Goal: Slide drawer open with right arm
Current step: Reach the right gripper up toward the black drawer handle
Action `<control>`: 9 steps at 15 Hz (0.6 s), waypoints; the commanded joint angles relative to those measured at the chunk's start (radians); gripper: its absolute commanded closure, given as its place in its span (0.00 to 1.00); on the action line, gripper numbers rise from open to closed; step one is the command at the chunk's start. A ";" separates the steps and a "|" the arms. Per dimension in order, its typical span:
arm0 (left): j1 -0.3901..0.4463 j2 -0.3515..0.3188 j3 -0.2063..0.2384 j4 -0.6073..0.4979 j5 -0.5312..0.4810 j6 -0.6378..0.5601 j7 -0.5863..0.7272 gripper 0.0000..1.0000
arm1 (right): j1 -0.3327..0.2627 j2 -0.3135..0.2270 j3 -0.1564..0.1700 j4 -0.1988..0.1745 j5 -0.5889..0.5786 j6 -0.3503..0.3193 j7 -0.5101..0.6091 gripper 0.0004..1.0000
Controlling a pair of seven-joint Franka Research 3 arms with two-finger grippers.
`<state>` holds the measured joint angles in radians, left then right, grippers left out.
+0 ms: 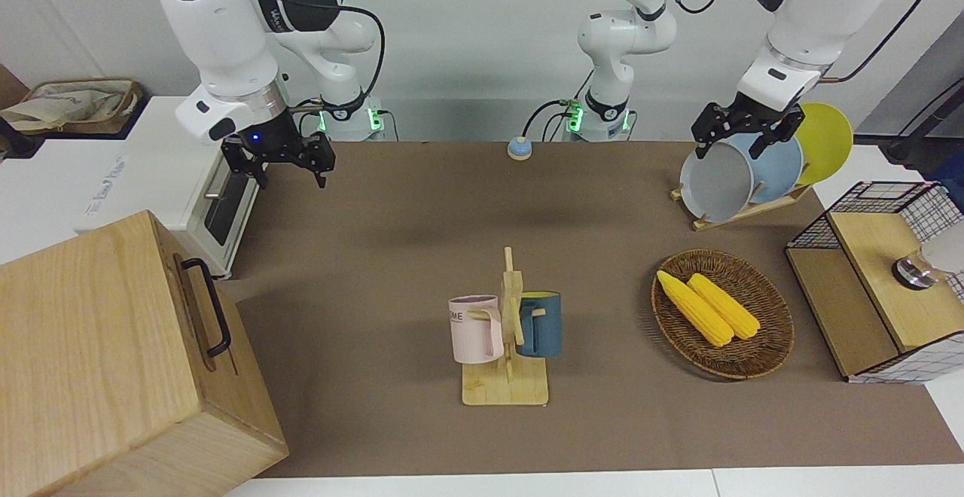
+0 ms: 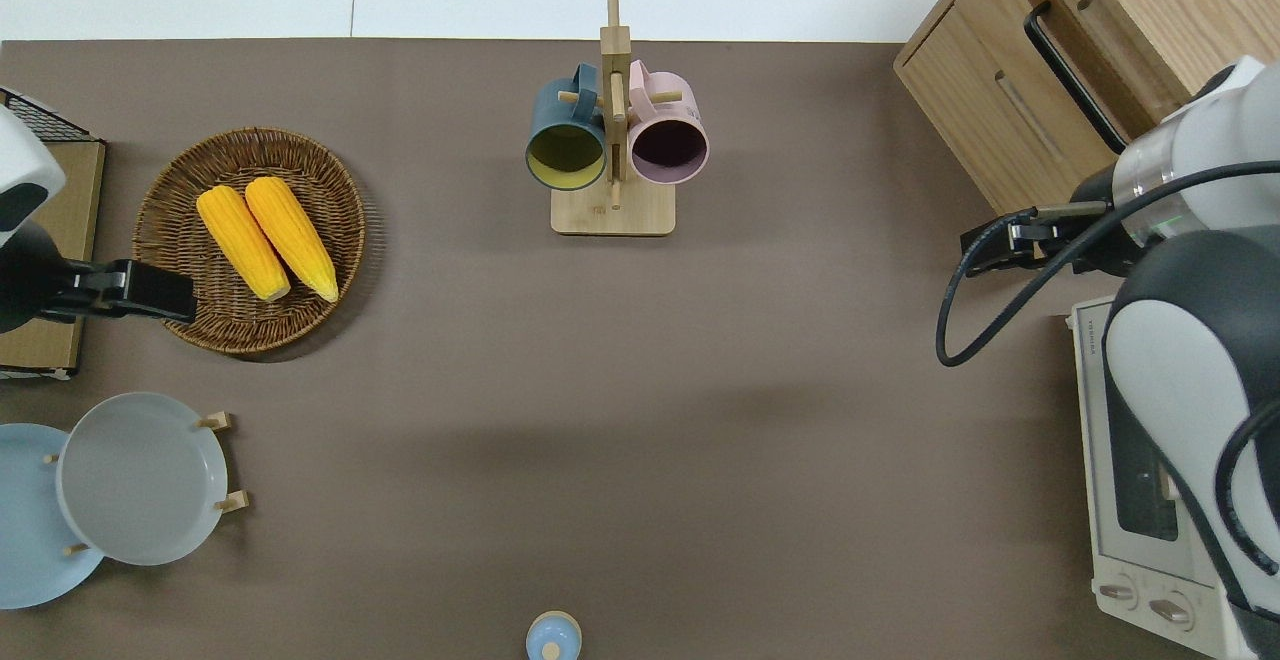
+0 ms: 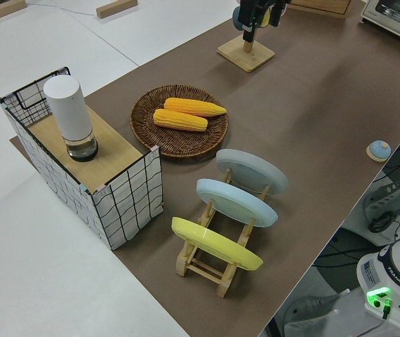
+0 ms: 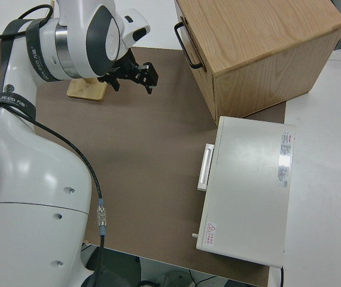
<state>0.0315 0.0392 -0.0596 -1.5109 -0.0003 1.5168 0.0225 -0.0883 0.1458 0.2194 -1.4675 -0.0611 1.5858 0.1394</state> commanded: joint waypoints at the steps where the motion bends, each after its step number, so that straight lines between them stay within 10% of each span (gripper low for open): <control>1: 0.004 0.011 -0.006 0.026 0.017 -0.020 0.010 0.01 | 0.050 0.014 0.009 0.019 -0.152 -0.027 0.051 0.02; 9: 0.004 0.011 -0.006 0.026 0.017 -0.020 0.010 0.01 | 0.166 0.077 0.011 0.009 -0.526 -0.044 0.137 0.02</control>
<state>0.0315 0.0392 -0.0596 -1.5109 -0.0003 1.5168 0.0225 0.0393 0.1767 0.2271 -1.4694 -0.4537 1.5587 0.2292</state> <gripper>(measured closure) 0.004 0.013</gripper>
